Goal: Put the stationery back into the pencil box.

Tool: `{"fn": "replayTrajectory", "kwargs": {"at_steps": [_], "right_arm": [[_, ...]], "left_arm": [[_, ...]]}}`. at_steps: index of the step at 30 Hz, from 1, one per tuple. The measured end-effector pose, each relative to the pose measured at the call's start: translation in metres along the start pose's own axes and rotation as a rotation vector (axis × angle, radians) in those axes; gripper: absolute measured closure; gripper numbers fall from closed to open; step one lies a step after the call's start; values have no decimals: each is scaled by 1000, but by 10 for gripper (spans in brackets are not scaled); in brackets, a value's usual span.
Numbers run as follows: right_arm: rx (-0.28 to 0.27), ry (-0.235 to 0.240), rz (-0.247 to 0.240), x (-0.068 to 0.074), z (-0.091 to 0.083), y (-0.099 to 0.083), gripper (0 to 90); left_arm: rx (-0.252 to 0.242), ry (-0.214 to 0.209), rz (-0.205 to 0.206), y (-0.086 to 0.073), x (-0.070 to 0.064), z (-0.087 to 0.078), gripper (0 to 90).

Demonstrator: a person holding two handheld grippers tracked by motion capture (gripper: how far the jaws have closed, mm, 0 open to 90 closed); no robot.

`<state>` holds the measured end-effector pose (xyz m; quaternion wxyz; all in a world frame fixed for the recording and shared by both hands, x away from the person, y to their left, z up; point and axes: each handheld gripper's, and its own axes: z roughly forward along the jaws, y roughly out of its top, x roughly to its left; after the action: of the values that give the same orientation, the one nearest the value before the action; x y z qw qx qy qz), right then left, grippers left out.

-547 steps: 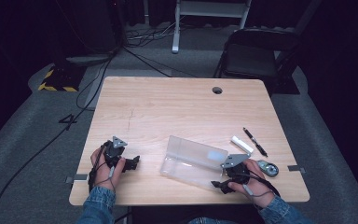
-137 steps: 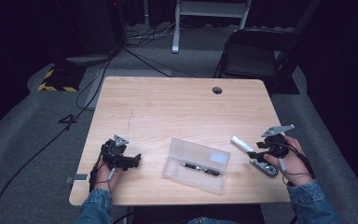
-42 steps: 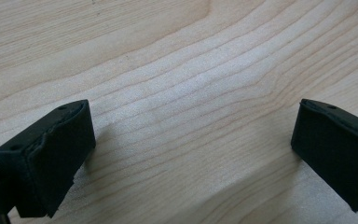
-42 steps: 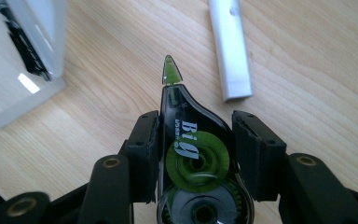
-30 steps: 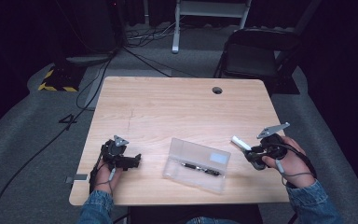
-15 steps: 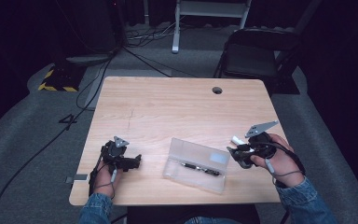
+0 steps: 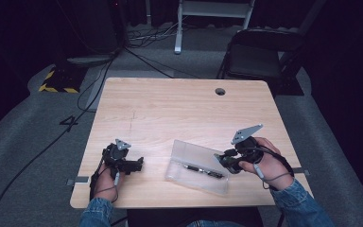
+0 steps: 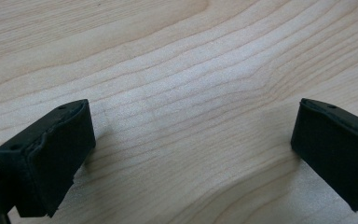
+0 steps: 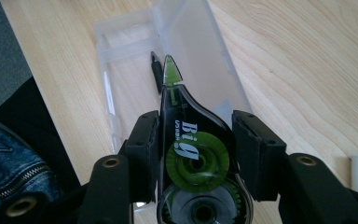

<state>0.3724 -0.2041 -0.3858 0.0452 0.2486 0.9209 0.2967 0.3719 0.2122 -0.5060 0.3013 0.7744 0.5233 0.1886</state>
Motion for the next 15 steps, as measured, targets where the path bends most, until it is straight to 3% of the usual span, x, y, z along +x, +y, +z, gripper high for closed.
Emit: {"fn": "replayTrajectory", "kwargs": {"at_steps": [15], "right_arm": [[18,37,-65,15,21,8,538]], "left_arm": [[-1,-3,-1,0,0,0,0]]}}
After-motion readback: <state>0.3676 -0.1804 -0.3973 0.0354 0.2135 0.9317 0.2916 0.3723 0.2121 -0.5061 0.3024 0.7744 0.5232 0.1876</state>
